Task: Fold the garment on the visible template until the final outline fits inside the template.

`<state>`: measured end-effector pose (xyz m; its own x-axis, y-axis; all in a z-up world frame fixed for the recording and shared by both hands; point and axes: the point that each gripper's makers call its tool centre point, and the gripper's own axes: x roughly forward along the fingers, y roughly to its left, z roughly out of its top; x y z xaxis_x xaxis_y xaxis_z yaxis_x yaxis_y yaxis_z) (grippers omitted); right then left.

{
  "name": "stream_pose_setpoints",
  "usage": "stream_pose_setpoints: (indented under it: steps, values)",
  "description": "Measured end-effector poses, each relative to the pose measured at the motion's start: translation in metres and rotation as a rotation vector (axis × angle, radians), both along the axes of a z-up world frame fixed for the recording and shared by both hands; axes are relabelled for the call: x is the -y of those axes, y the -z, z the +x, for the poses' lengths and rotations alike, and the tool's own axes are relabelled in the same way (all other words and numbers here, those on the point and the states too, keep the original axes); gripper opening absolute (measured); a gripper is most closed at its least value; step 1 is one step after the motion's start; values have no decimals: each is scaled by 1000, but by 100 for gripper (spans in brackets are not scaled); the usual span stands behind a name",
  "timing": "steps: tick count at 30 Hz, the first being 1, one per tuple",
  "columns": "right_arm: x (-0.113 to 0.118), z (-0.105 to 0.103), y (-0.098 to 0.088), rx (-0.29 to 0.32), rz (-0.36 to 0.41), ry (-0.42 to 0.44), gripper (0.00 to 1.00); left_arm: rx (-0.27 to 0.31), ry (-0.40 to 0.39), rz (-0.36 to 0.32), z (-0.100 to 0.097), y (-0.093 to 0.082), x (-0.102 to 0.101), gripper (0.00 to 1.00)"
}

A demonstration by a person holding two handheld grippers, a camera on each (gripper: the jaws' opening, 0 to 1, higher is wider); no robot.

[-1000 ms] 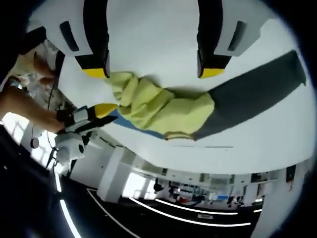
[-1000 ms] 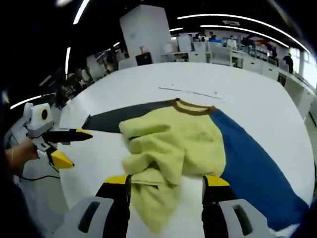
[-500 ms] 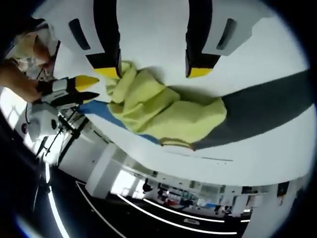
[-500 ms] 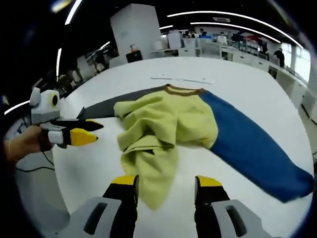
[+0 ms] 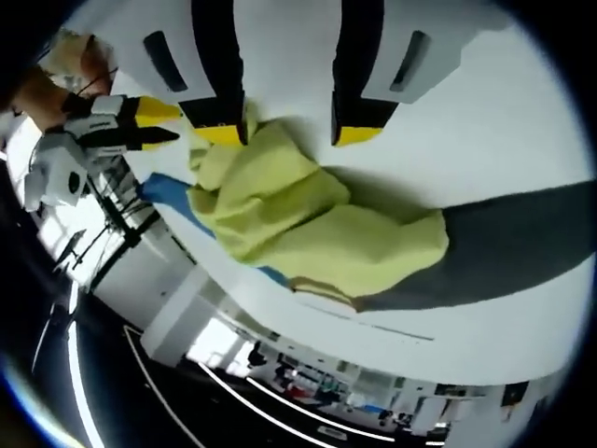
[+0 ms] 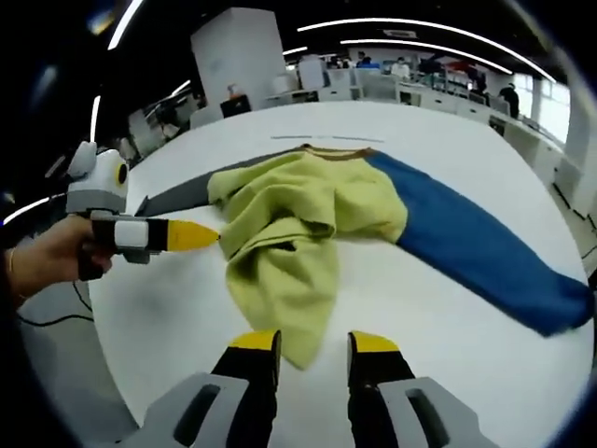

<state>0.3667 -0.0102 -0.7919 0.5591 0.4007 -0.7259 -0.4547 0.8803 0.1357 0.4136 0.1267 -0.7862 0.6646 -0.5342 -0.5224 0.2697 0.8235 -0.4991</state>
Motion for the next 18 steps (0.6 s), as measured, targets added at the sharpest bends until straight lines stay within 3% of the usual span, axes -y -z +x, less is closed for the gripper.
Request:
stream_pose_setpoints:
  steps: [4, 9, 18]
  values:
    - [-1, 0, 0, 1, 12, 34, 21, -6, -10, -32, 2, 1, 7, 23]
    - [-3, -1, 2, 21, -33, 46, 18, -22, -27, -21, 4, 7, 9, 16]
    - [-1, -4, 11, -16, -43, 105, 10, -42, -58, -14, 5, 12, 8, 5]
